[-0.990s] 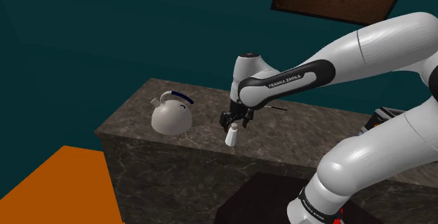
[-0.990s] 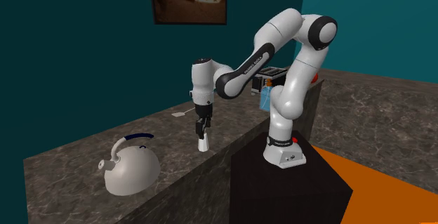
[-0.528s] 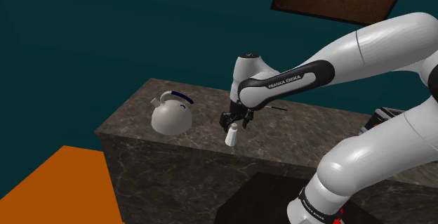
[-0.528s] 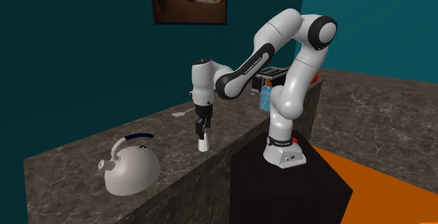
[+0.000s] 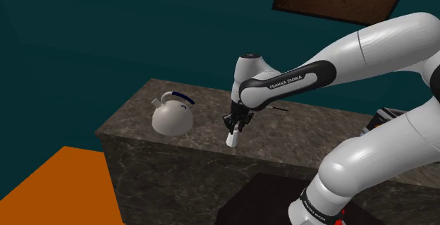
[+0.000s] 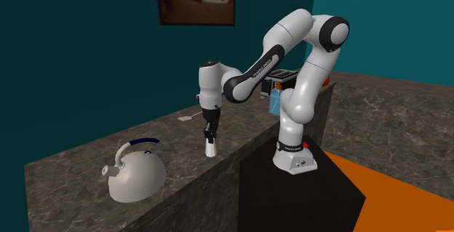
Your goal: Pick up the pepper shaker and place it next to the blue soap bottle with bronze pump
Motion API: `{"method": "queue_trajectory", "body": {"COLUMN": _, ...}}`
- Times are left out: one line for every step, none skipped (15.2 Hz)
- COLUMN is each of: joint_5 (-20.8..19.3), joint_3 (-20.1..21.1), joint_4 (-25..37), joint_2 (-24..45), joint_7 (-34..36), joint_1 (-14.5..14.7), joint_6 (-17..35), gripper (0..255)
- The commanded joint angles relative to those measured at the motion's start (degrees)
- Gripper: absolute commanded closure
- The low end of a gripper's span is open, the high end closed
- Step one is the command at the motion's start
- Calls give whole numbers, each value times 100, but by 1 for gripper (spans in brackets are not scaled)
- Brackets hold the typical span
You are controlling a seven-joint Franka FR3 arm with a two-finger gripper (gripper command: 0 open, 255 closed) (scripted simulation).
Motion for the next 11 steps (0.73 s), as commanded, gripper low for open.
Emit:
{"method": "queue_trajectory", "body": {"joint_5": 0, "joint_3": 0, "joint_4": -3, "joint_2": 2, "joint_7": 0, "joint_1": 0, "joint_6": 0, "gripper": 255}}
{"method": "queue_trajectory", "body": {"joint_5": -1, "joint_3": 0, "joint_4": -3, "joint_2": 3, "joint_7": 0, "joint_1": -1, "joint_6": 1, "gripper": 255}}
{"method": "queue_trajectory", "body": {"joint_5": 9, "joint_3": -13, "joint_4": 37, "joint_2": -51, "joint_7": -15, "joint_1": 5, "joint_6": -92, "gripper": 255}}
{"method": "queue_trajectory", "body": {"joint_5": 17, "joint_3": -25, "joint_4": 79, "joint_2": -102, "joint_7": -28, "joint_1": 10, "joint_6": -184, "gripper": 255}}
{"method": "queue_trajectory", "body": {"joint_5": 24, "joint_3": -37, "joint_4": 122, "joint_2": -152, "joint_7": -41, "joint_1": 15, "joint_6": -276, "gripper": 255}}
{"method": "queue_trajectory", "body": {"joint_5": 31, "joint_3": -49, "joint_4": 166, "joint_2": -200, "joint_7": -53, "joint_1": 19, "joint_6": -368, "gripper": 255}}
{"method": "queue_trajectory", "body": {"joint_5": 36, "joint_3": -60, "joint_4": 211, "joint_2": -246, "joint_7": -64, "joint_1": 23, "joint_6": -458, "gripper": 255}}
{"method": "queue_trajectory", "body": {"joint_5": 41, "joint_3": -72, "joint_4": 258, "joint_2": -291, "joint_7": -75, "joint_1": 26, "joint_6": -548, "gripper": 255}}
{"method": "queue_trajectory", "body": {"joint_5": 45, "joint_3": -83, "joint_4": 306, "joint_2": -333, "joint_7": -86, "joint_1": 29, "joint_6": -638, "gripper": 255}}
{"method": "queue_trajectory", "body": {"joint_5": 48, "joint_3": -94, "joint_4": 355, "joint_2": -373, "joint_7": -96, "joint_1": 32, "joint_6": -727, "gripper": 255}}
{"method": "queue_trajectory", "body": {"joint_5": 51, "joint_3": -105, "joint_4": 405, "joint_2": -412, "joint_7": -105, "joint_1": 34, "joint_6": -815, "gripper": 255}}
